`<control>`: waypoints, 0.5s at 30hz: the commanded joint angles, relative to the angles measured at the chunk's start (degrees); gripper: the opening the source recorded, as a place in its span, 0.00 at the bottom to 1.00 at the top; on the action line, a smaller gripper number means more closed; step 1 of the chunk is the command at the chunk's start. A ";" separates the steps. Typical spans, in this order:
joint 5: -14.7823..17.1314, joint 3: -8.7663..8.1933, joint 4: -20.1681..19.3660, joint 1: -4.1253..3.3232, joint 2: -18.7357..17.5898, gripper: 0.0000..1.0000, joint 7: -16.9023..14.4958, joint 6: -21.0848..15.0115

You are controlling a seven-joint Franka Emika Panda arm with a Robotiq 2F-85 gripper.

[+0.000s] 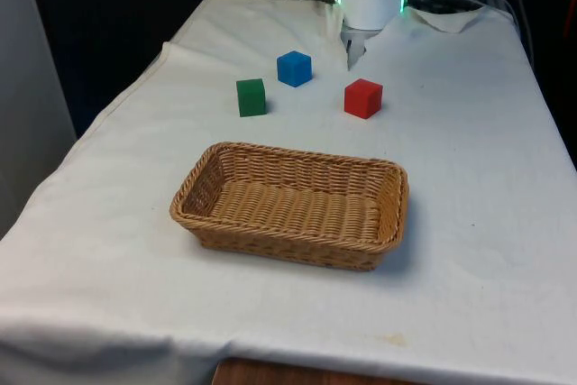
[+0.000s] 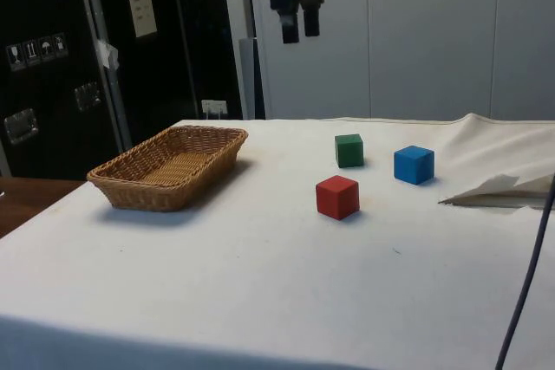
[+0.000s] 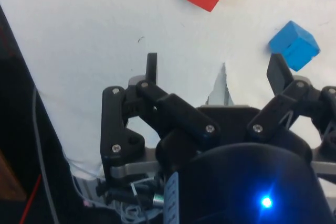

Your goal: Pick up exactly two blocks and place them into the basket.

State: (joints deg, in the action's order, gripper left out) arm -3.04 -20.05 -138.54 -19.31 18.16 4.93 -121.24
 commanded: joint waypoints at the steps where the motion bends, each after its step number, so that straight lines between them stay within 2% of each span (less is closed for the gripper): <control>1: -0.86 0.17 -1.95 0.34 1.15 1.00 0.46 -1.78; 4: -1.09 0.17 -4.53 0.52 2.23 1.00 0.46 -3.61; 5: -0.40 0.00 -3.50 0.23 1.66 1.00 0.00 -2.41; 6: -1.15 0.11 -5.33 0.57 2.52 1.00 0.40 -4.24; 8: -1.15 0.06 -7.56 0.74 3.09 1.00 0.34 -6.13; 13: -0.92 0.00 -10.14 0.92 2.64 1.00 0.40 -9.34; 14: -0.63 -0.11 -9.97 0.80 2.86 1.00 0.00 -8.59; 15: -0.86 -0.06 -10.43 0.92 2.46 1.00 0.46 -9.85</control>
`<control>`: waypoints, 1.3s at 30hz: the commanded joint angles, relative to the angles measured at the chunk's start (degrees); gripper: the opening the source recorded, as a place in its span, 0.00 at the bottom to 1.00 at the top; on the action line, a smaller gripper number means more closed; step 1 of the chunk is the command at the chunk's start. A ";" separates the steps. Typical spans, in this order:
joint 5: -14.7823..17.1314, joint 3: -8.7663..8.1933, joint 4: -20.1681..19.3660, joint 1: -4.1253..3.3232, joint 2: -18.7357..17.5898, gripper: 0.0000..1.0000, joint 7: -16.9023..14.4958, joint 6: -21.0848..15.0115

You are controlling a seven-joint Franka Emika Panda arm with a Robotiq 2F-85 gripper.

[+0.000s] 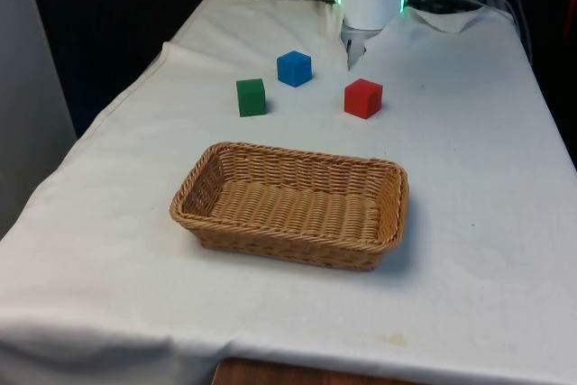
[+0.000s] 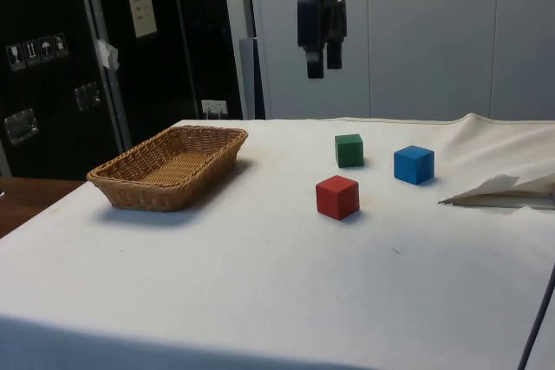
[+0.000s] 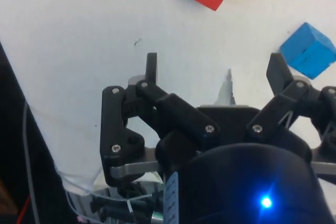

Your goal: Pick up exactly two blocks and place them into the basket.

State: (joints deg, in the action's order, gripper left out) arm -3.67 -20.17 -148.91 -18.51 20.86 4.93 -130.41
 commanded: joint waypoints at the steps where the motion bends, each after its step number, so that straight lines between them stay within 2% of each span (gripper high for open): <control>1: -0.11 0.11 -0.46 0.11 -0.57 1.00 0.57 -1.32; 7: 0.06 0.34 -2.23 0.00 -3.90 1.00 1.95 -5.67; 8: 0.11 0.23 -1.95 -0.06 -4.01 1.00 1.43 -4.98; 15: -0.06 0.52 -3.67 -0.06 -6.76 1.00 3.44 -9.22; 16: 0.11 0.29 -3.27 -0.06 -6.30 1.00 2.58 -8.02; 17: 0.00 0.63 -4.01 -0.11 -7.56 1.00 4.07 -10.26; 23: 0.34 1.49 -4.87 -0.34 -11.12 1.00 6.13 -13.87; 24: 0.11 1.38 -4.58 -0.17 -10.66 1.00 5.56 -12.72; 25: 0.40 1.66 -4.93 -0.34 -11.63 1.00 6.42 -14.32; 29: 0.69 2.41 -5.21 -0.46 -14.55 1.00 7.91 -16.90; 31: 0.74 2.58 -5.27 -0.46 -15.53 1.00 8.25 -17.82; 32: 0.23 2.58 -4.98 -0.29 -15.53 1.00 8.19 -17.13; 39: 0.74 2.58 -5.67 -0.29 -17.93 1.00 8.19 -20.74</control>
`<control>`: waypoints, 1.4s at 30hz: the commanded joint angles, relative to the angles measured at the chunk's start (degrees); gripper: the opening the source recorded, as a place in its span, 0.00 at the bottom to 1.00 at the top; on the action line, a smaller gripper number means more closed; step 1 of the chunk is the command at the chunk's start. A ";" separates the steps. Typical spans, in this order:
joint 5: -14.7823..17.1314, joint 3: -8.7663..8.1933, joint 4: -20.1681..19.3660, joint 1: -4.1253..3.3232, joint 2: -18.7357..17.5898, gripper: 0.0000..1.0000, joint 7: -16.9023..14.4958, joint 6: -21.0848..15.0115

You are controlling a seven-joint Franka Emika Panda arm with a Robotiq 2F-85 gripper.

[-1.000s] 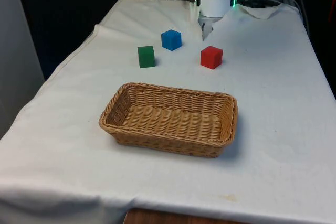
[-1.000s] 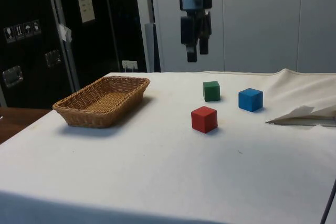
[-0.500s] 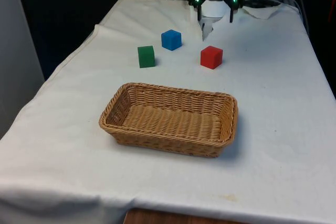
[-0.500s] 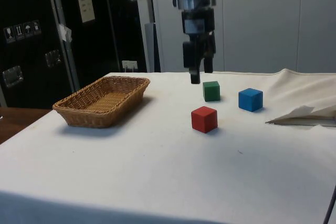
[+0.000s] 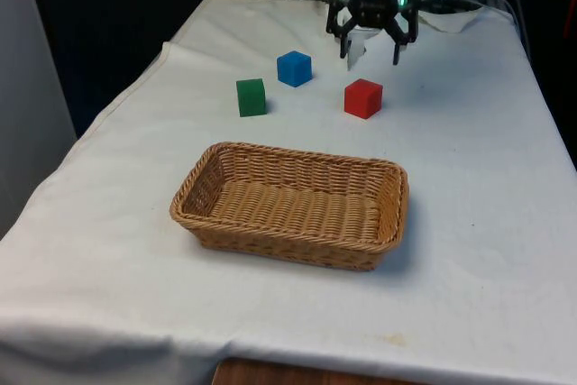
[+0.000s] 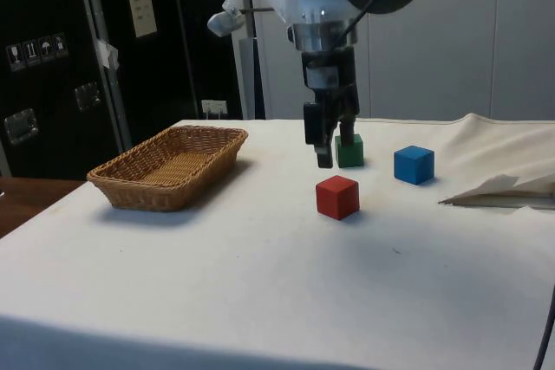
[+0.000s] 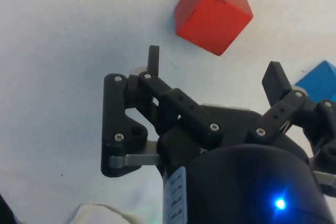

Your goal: Pick up exactly two blocks and place them into the basket.

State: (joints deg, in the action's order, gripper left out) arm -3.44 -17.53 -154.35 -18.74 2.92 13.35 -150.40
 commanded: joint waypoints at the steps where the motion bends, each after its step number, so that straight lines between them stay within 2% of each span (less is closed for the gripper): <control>1: 0.57 -0.11 -0.29 0.00 -0.29 1.00 -0.40 -1.09; 2: 0.00 -0.06 -0.06 0.00 -0.23 1.00 0.00 -0.29; 4: 0.86 -0.34 -0.34 0.11 -1.09 1.00 -0.92 -1.95; 9: 0.92 -0.46 -0.34 0.29 -2.58 1.00 -0.97 -3.27; 10: 0.00 -0.46 -0.17 0.34 -2.41 1.00 -0.34 -2.58; 11: 0.97 -0.46 -0.29 0.34 -2.86 1.00 -0.97 -3.44; 18: 1.78 -0.17 0.17 0.40 -4.76 1.00 -1.03 -4.64; 19: 0.23 -0.46 0.29 0.52 -4.70 1.00 -0.17 -4.13; 20: 2.29 -0.06 0.34 0.40 -5.21 1.00 -1.15 -4.87; 26: 3.67 0.23 0.69 0.52 -6.82 1.00 -1.55 -5.84; 27: 1.72 -0.23 0.92 0.52 -6.93 1.00 -0.34 -5.21; 28: 3.95 0.34 0.69 0.52 -7.05 1.00 -1.66 -6.07; 29: 4.58 0.46 0.69 0.57 -7.56 1.00 -1.83 -6.59; 35: 6.99 1.09 1.03 0.74 -9.45 1.00 -2.75 -8.31; 36: 4.81 0.23 1.26 0.46 -9.80 1.00 -1.38 -7.96; 37: 7.28 1.15 1.09 0.74 -9.68 1.00 -2.86 -8.54; 42: 8.31 1.43 1.43 0.86 -11.12 1.00 -3.04 -9.57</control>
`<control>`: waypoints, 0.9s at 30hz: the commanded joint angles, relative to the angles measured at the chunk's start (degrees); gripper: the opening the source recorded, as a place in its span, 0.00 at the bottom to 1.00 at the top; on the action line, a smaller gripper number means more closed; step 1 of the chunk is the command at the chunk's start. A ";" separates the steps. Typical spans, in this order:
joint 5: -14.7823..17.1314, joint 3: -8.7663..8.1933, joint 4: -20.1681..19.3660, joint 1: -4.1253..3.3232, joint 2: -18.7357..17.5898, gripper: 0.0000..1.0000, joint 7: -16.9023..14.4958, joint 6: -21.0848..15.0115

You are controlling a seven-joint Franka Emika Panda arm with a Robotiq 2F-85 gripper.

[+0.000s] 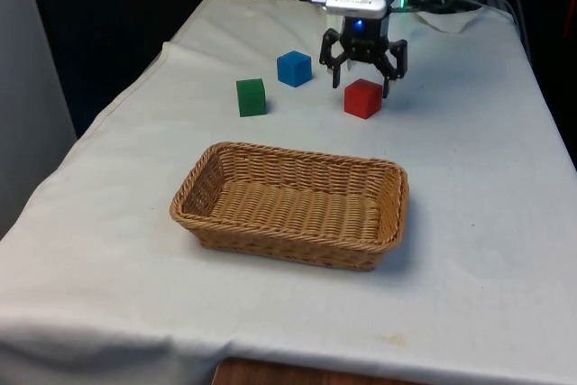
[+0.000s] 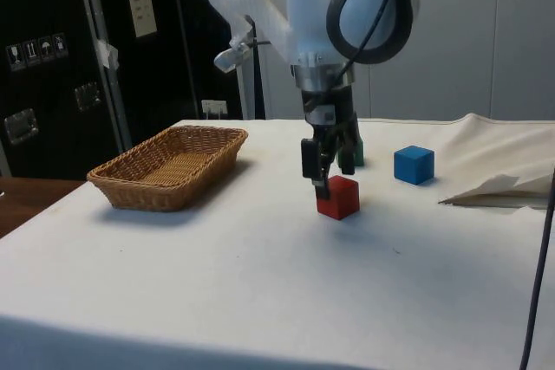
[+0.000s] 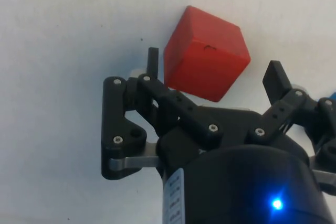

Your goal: Pick up exactly two blocks and place them into the basket.

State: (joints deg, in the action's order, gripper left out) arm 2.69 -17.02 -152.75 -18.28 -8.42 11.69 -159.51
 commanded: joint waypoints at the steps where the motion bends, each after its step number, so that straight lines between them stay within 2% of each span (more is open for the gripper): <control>1: 2.23 0.97 -0.11 0.40 -0.06 1.00 -1.32 -0.69; 2: 2.29 0.97 0.00 0.40 -0.52 1.00 -1.26 -0.92; 3: 0.40 0.06 0.23 0.00 -0.80 1.00 -0.06 -0.46; 4: 2.06 0.86 0.11 0.34 -0.69 1.00 -1.09 -0.92; 7: 1.32 0.52 0.23 0.17 -0.80 1.00 -0.63 -0.74; 8: 1.15 0.46 0.23 0.17 -0.80 0.96 -0.52 -0.69; 10: 0.97 0.34 0.29 0.11 -0.80 0.78 -0.40 -0.69; 12: 0.46 0.06 0.46 0.00 -1.20 0.56 -0.06 -0.52; 13: 0.80 0.29 0.29 0.06 -0.80 0.56 -0.34 -0.63; 14: 0.74 0.23 0.29 0.06 -0.80 0.44 -0.29 -0.63; 15: 0.69 0.17 0.29 0.06 -0.80 0.19 -0.23 -0.57; 16: 0.63 0.17 0.29 0.06 -0.80 0.08 -0.23 -0.63; 17: 0.63 0.17 0.29 0.06 -0.80 0.04 -0.23 -0.63; 27: 0.23 -0.06 0.34 -0.06 -0.40 0.04 0.00 -0.11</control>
State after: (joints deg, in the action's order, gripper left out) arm 3.09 -16.96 -152.23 -18.28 -9.22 11.63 -160.03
